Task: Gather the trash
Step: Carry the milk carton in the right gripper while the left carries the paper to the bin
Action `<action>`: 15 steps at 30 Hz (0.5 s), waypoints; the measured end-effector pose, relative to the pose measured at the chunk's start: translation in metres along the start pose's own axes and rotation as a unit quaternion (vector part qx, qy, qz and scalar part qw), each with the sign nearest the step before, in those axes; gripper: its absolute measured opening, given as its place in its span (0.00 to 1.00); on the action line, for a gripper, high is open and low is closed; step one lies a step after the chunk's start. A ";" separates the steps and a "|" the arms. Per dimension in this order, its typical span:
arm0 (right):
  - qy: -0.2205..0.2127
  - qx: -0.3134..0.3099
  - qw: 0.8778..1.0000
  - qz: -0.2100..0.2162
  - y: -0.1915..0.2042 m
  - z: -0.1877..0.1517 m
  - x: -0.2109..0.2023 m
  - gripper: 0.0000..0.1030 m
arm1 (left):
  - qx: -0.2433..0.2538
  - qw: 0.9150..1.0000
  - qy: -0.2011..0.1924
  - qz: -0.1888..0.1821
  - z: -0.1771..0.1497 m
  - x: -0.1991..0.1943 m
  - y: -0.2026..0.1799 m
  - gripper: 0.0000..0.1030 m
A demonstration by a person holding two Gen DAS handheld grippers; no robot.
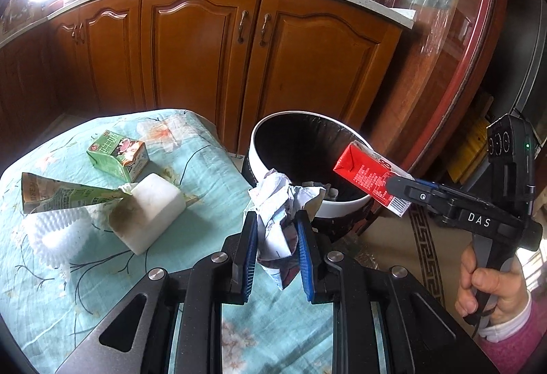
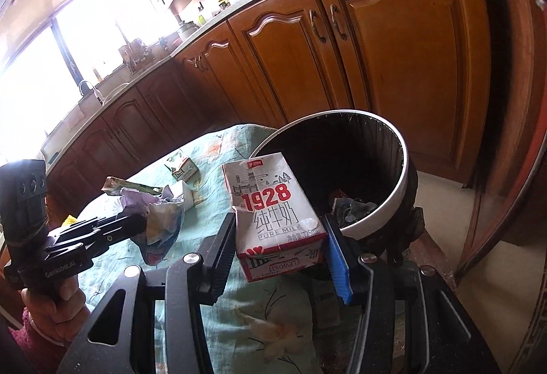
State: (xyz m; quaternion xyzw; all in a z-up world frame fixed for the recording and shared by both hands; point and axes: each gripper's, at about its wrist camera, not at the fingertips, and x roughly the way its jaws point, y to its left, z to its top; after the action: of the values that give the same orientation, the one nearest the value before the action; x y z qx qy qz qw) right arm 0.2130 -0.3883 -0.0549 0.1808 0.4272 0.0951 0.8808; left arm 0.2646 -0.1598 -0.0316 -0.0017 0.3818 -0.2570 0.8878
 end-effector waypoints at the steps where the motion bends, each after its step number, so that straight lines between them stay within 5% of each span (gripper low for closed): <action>1: 0.000 0.001 1.000 -0.001 -0.002 0.001 0.001 0.48 | 0.000 1.000 0.001 -0.001 0.001 0.002 0.000 0.20; 15: -0.001 0.006 1.000 -0.008 -0.014 0.013 0.009 0.48 | 0.005 1.000 0.010 -0.002 0.017 0.025 -0.009 0.20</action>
State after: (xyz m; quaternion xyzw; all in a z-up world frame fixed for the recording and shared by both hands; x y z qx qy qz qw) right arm 0.2289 -0.4017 -0.0594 0.1825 0.4281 0.0852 0.8810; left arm 0.2863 -0.1826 -0.0344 0.0044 0.3891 -0.2607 0.8835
